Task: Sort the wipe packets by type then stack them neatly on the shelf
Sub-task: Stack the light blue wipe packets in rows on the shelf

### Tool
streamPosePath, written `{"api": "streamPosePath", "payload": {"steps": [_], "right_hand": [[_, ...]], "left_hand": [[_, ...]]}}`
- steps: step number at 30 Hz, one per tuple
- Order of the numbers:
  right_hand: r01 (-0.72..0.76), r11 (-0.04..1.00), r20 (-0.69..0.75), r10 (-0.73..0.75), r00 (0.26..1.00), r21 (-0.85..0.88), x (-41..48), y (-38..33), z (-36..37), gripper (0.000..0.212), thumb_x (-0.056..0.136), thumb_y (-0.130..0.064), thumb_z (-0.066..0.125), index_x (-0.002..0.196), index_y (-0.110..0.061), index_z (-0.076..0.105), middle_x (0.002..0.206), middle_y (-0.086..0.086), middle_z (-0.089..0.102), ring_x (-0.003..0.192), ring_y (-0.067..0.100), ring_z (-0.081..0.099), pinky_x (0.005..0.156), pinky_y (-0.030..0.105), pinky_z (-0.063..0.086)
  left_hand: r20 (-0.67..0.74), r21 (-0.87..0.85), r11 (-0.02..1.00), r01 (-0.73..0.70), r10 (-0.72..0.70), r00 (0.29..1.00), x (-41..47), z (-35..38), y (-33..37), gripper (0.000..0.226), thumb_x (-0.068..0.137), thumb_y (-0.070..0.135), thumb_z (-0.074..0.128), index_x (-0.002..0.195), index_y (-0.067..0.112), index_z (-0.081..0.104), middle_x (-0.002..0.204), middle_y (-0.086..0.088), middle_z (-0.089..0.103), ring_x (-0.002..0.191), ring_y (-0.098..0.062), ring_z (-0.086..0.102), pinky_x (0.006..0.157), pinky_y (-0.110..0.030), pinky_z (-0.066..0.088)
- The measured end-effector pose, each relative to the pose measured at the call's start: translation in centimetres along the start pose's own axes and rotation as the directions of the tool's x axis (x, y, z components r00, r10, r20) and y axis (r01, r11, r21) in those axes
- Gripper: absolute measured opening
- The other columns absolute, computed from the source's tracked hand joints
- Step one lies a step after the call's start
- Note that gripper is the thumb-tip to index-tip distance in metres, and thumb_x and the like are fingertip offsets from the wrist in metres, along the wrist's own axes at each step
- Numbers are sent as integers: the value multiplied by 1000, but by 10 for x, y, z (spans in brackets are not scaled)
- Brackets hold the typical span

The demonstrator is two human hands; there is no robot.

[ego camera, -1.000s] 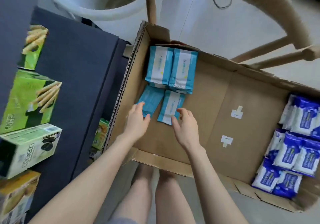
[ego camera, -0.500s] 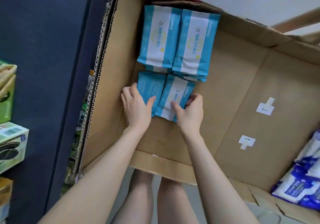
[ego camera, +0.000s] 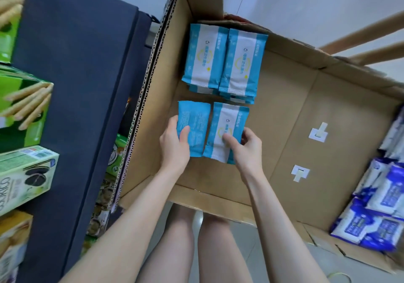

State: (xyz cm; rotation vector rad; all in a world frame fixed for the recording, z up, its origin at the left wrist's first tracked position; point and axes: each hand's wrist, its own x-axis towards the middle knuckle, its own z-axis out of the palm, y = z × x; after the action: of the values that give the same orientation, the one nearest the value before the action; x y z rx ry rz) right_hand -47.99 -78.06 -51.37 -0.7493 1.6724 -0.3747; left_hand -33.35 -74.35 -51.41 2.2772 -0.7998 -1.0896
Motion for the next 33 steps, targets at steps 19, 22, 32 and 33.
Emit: {"api": "streamPosePath", "payload": {"steps": [19, 22, 32, 33], "right_hand": [[-39, 969, 401, -63, 914, 243, -238, -78, -94, 30, 94, -14, 54, 123, -7, 56, 117, 12, 67, 102, 28, 65, 86, 46, 55], [39, 975, 461, -137, 877, 217, -263, -73, -103, 29, 95, -12, 53, 123, -6, 54, 117, 13, 67, 102, 29, 65, 86, 44, 55], [440, 891, 641, -403, 653, 112, -352, -71, -114, 18, 93, -14, 57, 110, -20, 60, 105, 2, 70, 93, 18, 66, 75, 29, 56], [463, 879, 658, -415, 628, 112, -362, -75, -110, 18, 93, -15, 57, 110, -20, 60, 106, 1, 70, 95, 19, 66, 79, 31, 57]], "left_hand": [[362, -681, 673, 288, -33, 932, -222, -123, 87, 69, 68, 41, 77, 125, 21, 43, 110, -2, 62, 75, -2, 63, 63, -16, 47], [410, -727, 620, 296, 46, 911, -261, -130, 83, 79, 55, 40, 79, 124, 21, 45, 113, -5, 64, 83, -9, 68, 62, -20, 51], [230, -845, 502, 184, 31, 973, -386, -164, 57, 28, 98, 20, 45, 119, 10, 60, 118, -14, 65, 103, -24, 63, 91, -40, 45], [181, -852, 501, 151, 12, 983, -397, -173, 54, 30, 98, 22, 46, 123, 11, 58, 121, -13, 64, 109, -27, 61, 96, -44, 44]]}}
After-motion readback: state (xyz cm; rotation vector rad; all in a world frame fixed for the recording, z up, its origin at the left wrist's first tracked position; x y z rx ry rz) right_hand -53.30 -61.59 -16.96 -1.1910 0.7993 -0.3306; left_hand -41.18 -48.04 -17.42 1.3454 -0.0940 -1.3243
